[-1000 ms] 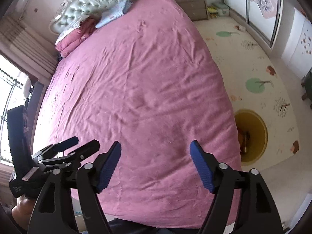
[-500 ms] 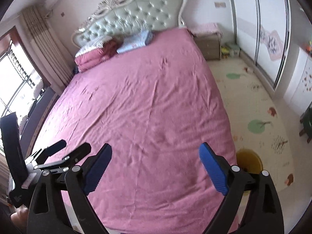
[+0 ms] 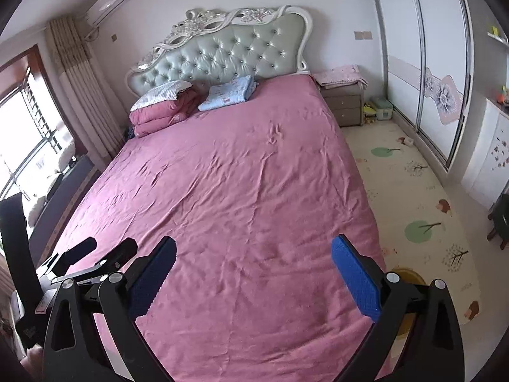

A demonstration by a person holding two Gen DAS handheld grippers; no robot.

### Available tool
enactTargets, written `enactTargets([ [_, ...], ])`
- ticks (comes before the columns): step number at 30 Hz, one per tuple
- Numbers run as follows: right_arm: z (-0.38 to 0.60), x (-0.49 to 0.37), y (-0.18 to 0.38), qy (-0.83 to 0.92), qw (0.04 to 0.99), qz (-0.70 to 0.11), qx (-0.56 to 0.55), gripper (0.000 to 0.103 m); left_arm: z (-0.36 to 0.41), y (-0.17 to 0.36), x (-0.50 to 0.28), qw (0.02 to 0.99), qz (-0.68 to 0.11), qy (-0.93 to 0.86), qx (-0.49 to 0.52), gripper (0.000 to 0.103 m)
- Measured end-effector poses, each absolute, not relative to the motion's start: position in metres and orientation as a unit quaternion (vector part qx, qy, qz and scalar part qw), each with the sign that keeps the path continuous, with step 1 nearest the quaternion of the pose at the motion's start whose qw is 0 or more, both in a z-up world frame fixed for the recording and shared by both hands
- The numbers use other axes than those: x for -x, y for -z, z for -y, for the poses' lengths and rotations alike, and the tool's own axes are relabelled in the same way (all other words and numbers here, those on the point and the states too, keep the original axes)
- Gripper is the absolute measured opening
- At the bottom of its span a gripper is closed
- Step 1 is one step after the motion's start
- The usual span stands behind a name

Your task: Collect trash

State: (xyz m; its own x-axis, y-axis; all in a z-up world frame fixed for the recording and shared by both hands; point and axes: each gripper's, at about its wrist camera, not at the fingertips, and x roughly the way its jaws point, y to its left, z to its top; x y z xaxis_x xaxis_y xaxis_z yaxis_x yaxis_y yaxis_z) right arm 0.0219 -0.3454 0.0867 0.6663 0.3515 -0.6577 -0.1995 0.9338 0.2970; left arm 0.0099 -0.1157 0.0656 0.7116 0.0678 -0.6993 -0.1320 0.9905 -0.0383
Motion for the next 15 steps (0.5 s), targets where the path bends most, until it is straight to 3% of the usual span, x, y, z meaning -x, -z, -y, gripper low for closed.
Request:
enactTargets([
  [15,0.3441,-0.0271,-0.0813,-0.145,0.903,-0.391,-0.107,0.094,0.1212,-0.067,-0.0172,0.929,-0.367,-0.048,0.029,0.099],
])
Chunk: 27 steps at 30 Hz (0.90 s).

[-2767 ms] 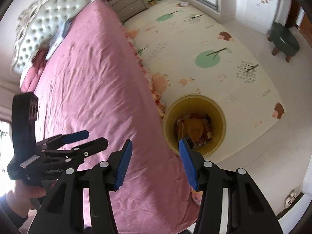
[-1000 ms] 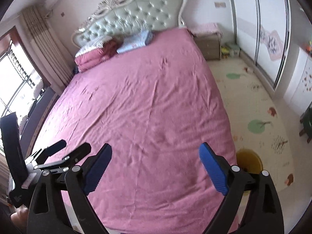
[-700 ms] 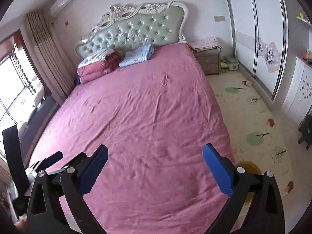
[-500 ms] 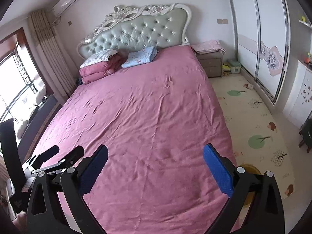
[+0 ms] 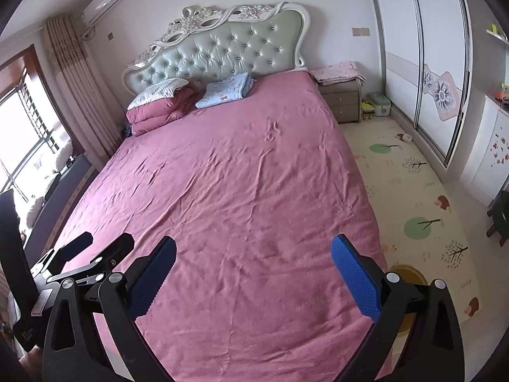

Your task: Collect trash

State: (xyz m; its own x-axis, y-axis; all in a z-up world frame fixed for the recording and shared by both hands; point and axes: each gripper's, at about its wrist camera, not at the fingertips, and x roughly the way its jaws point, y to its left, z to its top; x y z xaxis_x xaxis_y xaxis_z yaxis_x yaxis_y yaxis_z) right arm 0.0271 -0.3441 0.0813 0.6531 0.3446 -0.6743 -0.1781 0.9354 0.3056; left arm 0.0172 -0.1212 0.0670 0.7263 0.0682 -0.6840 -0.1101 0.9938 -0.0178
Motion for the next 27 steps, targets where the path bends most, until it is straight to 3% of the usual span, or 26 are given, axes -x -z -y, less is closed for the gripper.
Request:
enactTargets([
  [27,0.353,-0.037,-0.075,-0.136,0.897,-0.403,-0.116,0.094,0.109,-0.056,-0.033,0.916,-0.392,-0.057,0.054,0.099],
])
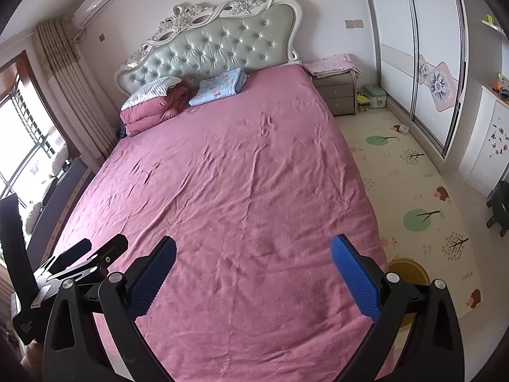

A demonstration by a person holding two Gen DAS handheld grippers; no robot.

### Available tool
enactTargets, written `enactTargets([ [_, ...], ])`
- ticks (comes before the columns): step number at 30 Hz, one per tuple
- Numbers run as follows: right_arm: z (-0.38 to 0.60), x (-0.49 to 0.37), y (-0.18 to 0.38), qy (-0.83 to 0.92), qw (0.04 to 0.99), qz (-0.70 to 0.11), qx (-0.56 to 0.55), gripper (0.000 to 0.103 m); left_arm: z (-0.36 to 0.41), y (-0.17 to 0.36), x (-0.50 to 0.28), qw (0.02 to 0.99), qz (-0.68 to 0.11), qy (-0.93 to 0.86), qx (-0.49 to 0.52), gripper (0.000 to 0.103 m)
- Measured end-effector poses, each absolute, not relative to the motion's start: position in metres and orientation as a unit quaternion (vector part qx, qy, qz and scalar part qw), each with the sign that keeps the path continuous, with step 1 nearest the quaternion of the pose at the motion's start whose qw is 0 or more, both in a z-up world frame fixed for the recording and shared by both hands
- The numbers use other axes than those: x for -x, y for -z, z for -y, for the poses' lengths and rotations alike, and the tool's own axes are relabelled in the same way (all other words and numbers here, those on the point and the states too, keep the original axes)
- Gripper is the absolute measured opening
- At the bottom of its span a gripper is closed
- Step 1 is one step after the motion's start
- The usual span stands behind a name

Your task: Collect trash

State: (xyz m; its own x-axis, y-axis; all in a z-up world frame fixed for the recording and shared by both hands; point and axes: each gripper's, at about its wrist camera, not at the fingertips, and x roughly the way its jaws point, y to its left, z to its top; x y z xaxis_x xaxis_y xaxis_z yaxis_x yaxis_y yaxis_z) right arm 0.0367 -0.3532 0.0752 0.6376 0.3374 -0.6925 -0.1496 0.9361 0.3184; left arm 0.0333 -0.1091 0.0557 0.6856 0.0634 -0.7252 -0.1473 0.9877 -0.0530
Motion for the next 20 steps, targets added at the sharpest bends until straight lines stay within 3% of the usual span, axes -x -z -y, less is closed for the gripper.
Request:
enactTargets([
  [20,0.3544,-0.0393,-0.071,-0.137,0.897,-0.404,-0.113,0.094,0.1161,-0.057,-0.0393,0.919,-0.388,-0.053,0.042,0.099],
])
